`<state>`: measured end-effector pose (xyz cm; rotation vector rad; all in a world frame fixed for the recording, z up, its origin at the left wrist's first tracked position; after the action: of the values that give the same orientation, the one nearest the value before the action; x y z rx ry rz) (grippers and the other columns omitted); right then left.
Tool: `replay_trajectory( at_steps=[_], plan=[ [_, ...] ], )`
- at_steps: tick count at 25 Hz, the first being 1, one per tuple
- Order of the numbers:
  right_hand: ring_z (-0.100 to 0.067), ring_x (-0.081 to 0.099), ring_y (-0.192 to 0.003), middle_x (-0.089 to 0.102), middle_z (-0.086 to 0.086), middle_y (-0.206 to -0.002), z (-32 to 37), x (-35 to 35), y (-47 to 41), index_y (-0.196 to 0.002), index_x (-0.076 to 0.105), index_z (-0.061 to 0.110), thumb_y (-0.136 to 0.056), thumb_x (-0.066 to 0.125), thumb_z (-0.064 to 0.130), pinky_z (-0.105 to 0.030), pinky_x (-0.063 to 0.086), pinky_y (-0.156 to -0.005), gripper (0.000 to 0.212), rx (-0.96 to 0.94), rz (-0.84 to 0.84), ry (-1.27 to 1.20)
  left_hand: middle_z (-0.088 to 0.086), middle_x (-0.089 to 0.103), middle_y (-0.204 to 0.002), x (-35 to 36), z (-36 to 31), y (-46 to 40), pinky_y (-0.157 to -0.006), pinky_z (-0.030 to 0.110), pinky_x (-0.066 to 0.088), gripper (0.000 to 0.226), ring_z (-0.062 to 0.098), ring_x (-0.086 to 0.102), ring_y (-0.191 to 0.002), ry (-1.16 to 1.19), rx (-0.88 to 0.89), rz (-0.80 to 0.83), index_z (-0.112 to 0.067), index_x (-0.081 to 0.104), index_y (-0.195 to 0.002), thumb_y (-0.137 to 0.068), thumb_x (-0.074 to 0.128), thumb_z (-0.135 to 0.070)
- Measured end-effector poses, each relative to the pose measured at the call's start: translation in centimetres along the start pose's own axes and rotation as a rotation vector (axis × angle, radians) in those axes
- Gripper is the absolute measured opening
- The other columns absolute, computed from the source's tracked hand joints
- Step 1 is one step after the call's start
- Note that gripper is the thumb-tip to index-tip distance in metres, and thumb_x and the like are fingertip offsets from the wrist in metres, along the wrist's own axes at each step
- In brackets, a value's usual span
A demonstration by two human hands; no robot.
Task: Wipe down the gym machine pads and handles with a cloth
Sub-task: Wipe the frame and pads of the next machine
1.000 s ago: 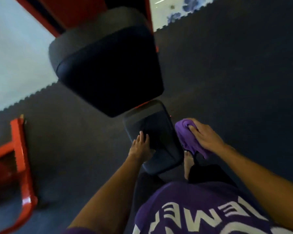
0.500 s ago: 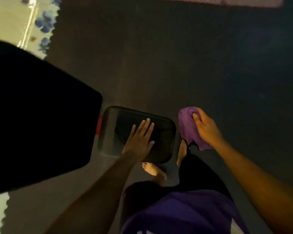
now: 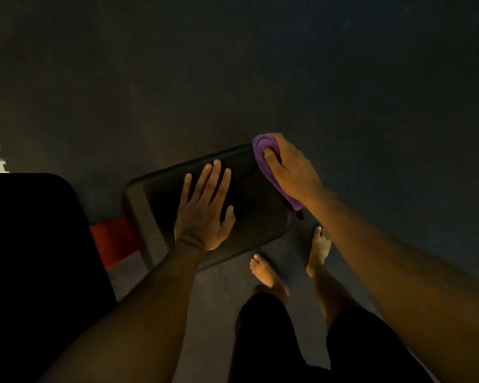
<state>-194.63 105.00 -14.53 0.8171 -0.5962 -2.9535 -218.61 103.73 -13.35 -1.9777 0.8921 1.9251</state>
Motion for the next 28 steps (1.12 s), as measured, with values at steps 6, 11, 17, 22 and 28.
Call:
replay_trajectory(
  at_steps=[6,11,17,22,28],
  plan=[
    [-0.012,0.057,-0.100,0.054,0.006,-0.113,-1.2,4.0,15.7,-0.138,0.048,0.019,-0.108,0.040,0.033,0.004,0.031,-0.077,0.034,0.317,-0.218,-0.060,0.011,0.009,-0.173,0.2,0.0,0.3,-0.128,0.056,0.008,0.077,0.026,0.007,-0.160,-0.026,0.008,-0.058,-0.016,0.015,-0.165,-0.096,0.036,-0.042],
    [-0.028,0.061,-0.108,0.060,-0.008,-0.123,-0.9,2.3,6.5,-0.130,0.052,0.023,-0.107,0.038,0.037,-0.038,0.047,-0.087,0.030,0.174,-0.294,0.109,0.009,0.004,-0.173,0.6,-0.2,0.5,-0.128,0.055,0.005,0.070,0.025,0.004,-0.160,-0.058,0.009,-0.077,-0.019,0.008,-0.165,-0.102,0.021,-0.046],
    [-0.020,0.057,-0.109,0.058,-0.003,-0.127,0.2,1.7,3.9,-0.134,0.049,0.026,-0.106,0.042,0.043,-0.037,0.046,-0.093,0.033,0.001,-0.292,0.104,0.006,0.004,-0.174,0.7,0.0,0.7,-0.128,0.055,0.006,0.068,0.023,0.003,-0.160,-0.018,0.003,-0.112,-0.020,0.009,-0.166,-0.103,0.022,-0.043],
    [-0.013,0.059,-0.094,0.063,0.005,-0.108,-3.3,6.7,15.1,-0.119,0.057,0.026,-0.106,0.046,0.035,-0.027,0.046,-0.081,0.019,0.283,-0.558,-0.312,0.003,0.007,-0.174,1.0,0.1,0.8,-0.127,0.059,0.004,0.060,0.025,0.003,-0.160,-0.027,0.074,-0.150,-0.027,0.014,-0.165,-0.108,0.020,-0.043],
    [-0.013,0.056,-0.113,0.056,-0.002,-0.127,-1.9,11.4,15.8,-0.136,0.051,0.020,-0.105,0.045,0.033,-0.038,0.045,-0.103,0.034,0.379,-0.868,-0.601,0.005,0.004,-0.174,-0.5,-0.6,-1.7,-0.126,0.061,0.001,0.065,0.024,0.002,-0.160,-0.247,0.796,0.025,-0.024,-0.001,-0.164,-0.107,0.028,-0.038]
  ],
)
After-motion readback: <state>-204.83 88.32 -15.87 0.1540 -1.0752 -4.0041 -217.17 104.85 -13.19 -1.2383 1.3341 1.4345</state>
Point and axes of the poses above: each hand's wrist, its own y-axis away from the middle knuckle, its own x-axis out of the palm, z = x × y, the point moved 1 cm from there along -y, towards the middle knuckle
